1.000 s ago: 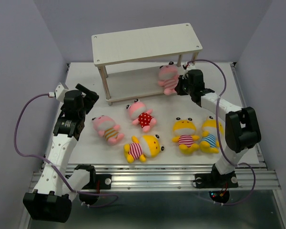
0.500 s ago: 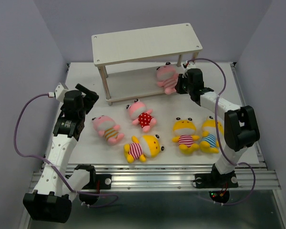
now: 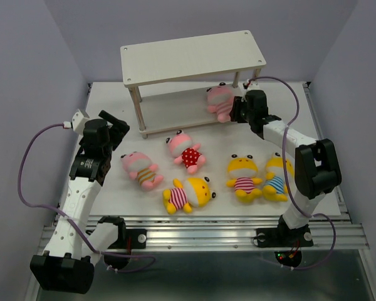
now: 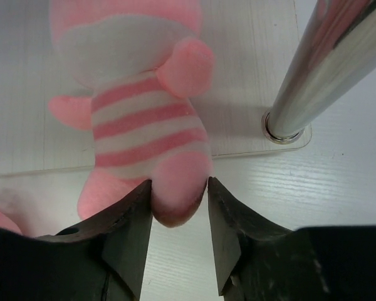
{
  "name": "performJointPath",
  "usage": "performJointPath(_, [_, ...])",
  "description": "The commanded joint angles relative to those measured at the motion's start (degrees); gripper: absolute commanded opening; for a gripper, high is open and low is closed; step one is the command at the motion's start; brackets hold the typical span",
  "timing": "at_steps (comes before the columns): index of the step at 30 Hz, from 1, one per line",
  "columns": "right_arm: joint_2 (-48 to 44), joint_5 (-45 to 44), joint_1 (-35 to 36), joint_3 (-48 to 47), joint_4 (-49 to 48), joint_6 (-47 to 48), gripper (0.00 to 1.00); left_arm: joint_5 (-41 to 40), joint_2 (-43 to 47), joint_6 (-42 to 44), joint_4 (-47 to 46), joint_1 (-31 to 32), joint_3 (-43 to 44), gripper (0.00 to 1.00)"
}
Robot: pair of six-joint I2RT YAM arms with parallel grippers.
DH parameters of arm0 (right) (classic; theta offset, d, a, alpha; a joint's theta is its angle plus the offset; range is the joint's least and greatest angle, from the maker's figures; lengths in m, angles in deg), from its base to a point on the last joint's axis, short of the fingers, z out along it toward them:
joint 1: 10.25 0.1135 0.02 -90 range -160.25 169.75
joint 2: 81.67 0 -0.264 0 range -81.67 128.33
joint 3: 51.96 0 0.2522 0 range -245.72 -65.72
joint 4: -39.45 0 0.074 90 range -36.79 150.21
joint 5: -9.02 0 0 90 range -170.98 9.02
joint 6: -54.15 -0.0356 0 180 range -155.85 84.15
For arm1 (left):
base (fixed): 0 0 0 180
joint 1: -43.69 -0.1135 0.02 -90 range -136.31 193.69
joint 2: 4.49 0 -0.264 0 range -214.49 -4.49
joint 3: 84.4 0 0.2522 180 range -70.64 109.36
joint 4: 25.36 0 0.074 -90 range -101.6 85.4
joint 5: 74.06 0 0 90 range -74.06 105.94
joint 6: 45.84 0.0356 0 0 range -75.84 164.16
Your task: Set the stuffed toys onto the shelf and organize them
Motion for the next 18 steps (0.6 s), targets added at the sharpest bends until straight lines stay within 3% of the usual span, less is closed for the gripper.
performJointPath(1, [-0.9,-2.0,0.1,-2.8,-3.0,-1.2,0.51,-0.9,1.1,0.9,-0.5,-0.1,-0.7,0.99])
performJointPath(5, [-2.0,-2.0,0.1,-2.9,-2.9,-1.3,0.67,-0.8,1.2,0.9,-0.3,-0.1,-0.7,0.99])
performJointPath(12, [-5.9,-4.5,0.1,-1.7,-2.2,-2.4,0.72,-0.2,2.0,0.9,0.2,-0.1,-1.3,0.99])
performJointPath(16, [-9.2,-3.8,0.1,-0.4,-1.3,-2.1,0.80,0.2,2.4,0.9,0.4,-0.1,-1.7,0.99])
performJointPath(17, [-9.9,-3.5,0.1,0.0,-0.9,-2.1,0.87,0.3,2.5,0.9,0.6,-0.1,-1.8,0.99])
performJointPath(18, [-11.4,-2.4,0.1,0.6,-0.1,-2.1,1.00,0.6,2.7,0.9,0.8,-0.1,-1.8,0.99])
